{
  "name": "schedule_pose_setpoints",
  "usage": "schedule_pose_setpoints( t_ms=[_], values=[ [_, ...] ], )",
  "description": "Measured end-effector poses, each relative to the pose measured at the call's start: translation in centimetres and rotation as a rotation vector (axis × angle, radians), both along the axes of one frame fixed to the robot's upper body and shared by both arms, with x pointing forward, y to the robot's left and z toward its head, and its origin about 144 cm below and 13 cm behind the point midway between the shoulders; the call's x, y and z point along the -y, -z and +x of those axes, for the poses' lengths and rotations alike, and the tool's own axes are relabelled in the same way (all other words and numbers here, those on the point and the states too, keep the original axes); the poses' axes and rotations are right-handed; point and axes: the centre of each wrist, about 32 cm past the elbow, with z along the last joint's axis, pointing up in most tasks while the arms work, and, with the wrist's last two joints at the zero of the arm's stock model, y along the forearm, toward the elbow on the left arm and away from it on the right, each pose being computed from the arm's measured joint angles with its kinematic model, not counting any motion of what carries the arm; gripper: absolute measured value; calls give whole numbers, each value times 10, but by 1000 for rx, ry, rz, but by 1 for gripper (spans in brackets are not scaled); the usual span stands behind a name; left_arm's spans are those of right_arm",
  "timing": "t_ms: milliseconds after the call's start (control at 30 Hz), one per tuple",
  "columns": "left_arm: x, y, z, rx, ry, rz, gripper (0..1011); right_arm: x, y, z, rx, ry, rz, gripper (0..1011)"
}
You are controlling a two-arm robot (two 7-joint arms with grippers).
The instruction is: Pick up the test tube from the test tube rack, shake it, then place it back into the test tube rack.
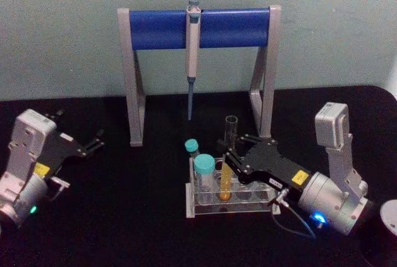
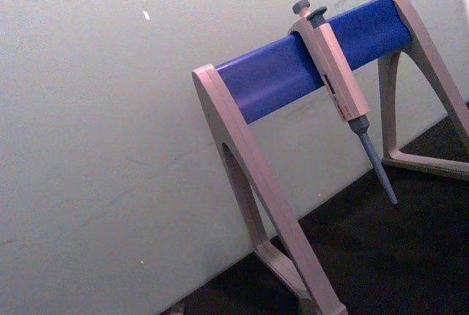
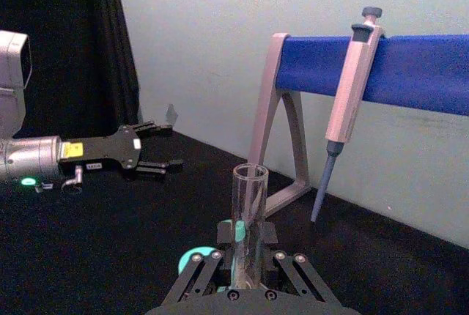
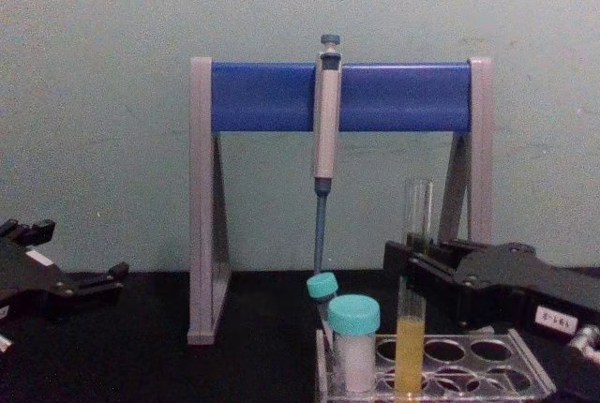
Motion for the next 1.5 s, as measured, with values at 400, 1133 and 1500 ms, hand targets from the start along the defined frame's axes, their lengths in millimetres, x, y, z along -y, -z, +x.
schedule_pose_setpoints(
  t_ms=[400, 1133, 1500],
  values=[
    [0, 0, 0, 0, 0, 0, 1001, 0, 7, 0, -16, 12, -7, 233],
    [0, 0, 0, 0, 0, 0, 1001, -4, 12, 2, -34, 21, -11, 233],
    [0, 0, 0, 0, 0, 0, 1001, -3, 12, 2, -34, 21, -11, 233]
  ],
)
